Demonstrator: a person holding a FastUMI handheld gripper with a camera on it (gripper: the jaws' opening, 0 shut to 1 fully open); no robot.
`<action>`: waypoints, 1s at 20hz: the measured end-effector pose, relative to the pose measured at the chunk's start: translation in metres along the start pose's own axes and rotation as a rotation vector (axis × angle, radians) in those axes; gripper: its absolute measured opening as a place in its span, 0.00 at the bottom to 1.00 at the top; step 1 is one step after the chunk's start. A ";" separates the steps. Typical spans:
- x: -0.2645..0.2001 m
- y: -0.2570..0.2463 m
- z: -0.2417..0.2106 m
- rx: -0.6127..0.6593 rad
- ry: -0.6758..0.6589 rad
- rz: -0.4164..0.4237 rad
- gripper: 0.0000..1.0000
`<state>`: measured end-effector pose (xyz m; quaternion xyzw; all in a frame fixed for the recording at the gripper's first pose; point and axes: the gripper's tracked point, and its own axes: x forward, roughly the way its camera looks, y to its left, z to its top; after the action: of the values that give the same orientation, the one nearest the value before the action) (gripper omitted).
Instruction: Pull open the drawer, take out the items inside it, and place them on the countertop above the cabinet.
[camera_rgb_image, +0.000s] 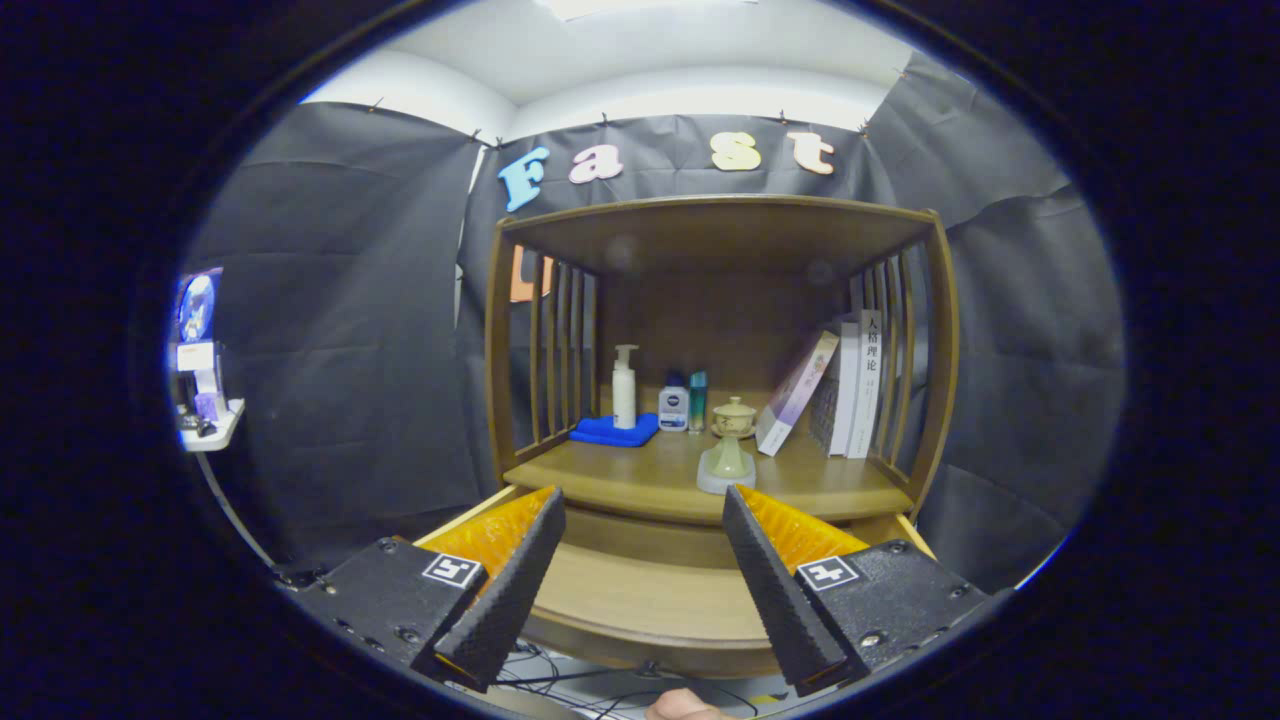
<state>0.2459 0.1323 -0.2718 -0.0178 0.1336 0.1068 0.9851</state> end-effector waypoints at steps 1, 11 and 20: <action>-0.006 0.003 -0.008 -0.002 -0.001 0.001 1.00; -0.029 0.004 -0.111 -0.023 0.104 -0.057 1.00; -0.024 -0.005 -0.161 0.007 0.213 -0.119 1.00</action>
<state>0.1828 0.1118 -0.4208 -0.0336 0.2365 0.0453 0.9700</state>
